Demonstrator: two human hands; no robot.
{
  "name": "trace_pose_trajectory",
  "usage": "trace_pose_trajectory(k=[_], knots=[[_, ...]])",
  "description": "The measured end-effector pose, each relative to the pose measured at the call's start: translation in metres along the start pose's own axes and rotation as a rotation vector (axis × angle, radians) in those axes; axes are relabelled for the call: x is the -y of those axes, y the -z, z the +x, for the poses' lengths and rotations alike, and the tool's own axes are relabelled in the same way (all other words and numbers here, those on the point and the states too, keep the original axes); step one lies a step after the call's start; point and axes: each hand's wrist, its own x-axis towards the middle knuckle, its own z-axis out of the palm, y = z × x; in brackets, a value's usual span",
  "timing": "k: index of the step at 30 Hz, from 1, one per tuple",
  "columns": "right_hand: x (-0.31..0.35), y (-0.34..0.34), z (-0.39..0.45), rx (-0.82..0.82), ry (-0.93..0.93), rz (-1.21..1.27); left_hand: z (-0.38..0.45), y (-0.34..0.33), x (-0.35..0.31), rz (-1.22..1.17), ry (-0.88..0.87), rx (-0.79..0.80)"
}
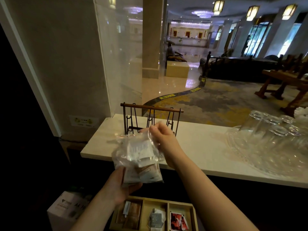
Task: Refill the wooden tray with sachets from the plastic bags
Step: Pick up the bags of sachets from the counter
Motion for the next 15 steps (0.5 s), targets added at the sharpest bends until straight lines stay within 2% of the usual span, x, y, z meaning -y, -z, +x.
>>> trace_pose_trajectory(k=[4,9,13,15], knots=[[-0.029,0.001,0.0,0.071,-0.123,-0.06,-0.004,0.003,-0.005,-0.016,0.001,-0.007],[-0.043,0.0,-0.005,0.041,-0.077,0.015,-0.01,0.025,-0.013,-0.11,0.103,0.253],[-0.064,-0.021,-0.015,-0.126,0.0,-0.331,-0.021,0.017,-0.012,0.001,0.09,0.303],[-0.072,-0.034,-0.019,-0.128,0.048,-0.386,-0.022,0.011,-0.007,0.062,0.097,0.281]])
